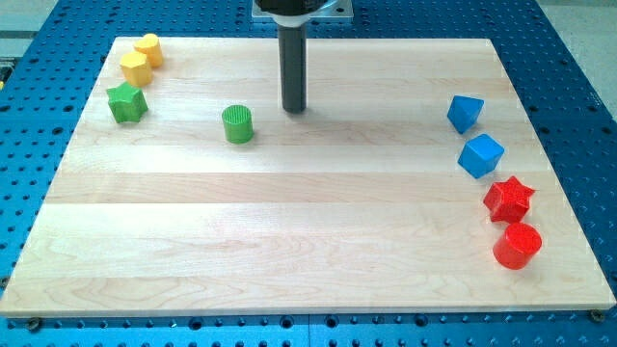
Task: Move the green circle diagonally to the red circle
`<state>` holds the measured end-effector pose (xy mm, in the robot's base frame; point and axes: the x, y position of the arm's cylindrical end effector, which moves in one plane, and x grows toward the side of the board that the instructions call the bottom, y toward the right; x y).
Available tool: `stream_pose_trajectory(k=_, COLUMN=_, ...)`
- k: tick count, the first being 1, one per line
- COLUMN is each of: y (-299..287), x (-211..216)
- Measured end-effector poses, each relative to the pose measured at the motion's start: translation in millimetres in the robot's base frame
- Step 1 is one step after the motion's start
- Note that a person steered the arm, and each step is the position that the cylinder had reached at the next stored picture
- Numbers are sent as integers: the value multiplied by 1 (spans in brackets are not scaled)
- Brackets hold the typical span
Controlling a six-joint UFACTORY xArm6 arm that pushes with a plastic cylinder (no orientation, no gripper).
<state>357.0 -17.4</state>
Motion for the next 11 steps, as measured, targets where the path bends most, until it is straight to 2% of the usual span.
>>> stream_pose_trajectory(k=1, y=-47, x=33)
stream_pose_trajectory(k=3, y=-165, x=53)
stream_pose_trajectory(k=4, y=-124, x=48)
stream_pose_trajectory(k=5, y=-134, x=21)
stream_pose_trajectory(k=7, y=-196, x=50)
stream_pose_trajectory(k=8, y=-143, x=73)
stream_pose_trajectory(k=9, y=-82, x=33)
stream_pose_trajectory(k=10, y=-71, x=-35)
stream_pose_trajectory(k=11, y=-99, x=-87)
